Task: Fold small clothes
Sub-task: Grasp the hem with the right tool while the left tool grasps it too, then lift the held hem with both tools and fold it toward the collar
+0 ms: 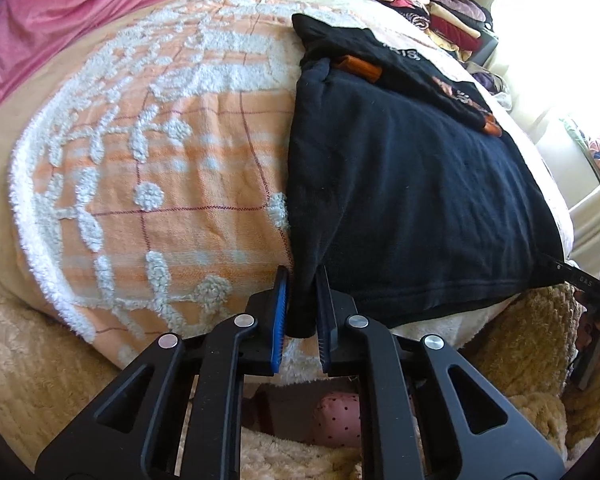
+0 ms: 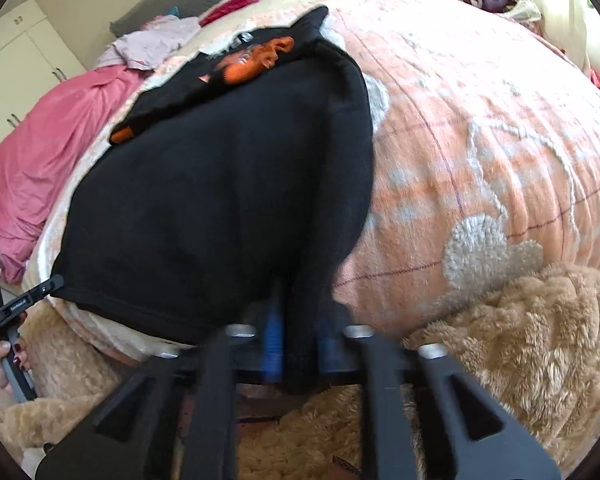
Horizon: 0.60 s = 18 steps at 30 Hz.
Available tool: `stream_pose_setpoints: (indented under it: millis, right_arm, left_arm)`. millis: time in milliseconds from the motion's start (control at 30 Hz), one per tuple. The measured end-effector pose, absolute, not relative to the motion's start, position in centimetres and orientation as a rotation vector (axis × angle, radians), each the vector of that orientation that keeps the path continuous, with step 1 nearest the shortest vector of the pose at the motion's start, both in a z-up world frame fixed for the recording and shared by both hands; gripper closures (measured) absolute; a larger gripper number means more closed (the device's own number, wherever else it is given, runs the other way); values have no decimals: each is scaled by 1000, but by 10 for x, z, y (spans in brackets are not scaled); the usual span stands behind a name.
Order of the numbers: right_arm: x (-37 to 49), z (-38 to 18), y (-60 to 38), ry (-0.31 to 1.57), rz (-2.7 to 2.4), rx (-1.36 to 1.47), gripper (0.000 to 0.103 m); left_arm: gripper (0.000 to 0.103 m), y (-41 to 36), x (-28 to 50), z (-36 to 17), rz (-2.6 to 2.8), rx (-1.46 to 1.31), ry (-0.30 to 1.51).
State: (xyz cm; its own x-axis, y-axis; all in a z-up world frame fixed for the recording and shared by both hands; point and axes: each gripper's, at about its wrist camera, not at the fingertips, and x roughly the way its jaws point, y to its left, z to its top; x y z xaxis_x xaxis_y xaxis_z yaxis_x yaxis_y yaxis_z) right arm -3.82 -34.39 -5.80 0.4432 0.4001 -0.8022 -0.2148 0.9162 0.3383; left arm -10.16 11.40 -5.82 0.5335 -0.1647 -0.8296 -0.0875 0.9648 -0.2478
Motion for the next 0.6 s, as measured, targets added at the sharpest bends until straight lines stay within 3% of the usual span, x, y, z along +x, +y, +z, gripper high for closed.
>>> stream_pose_setpoints:
  millis: [600]
  right_arm:
    - [-34,6,-377,817,487,363,95]
  left_arm:
    - [100,126,-92,-13,-103,-330,876]
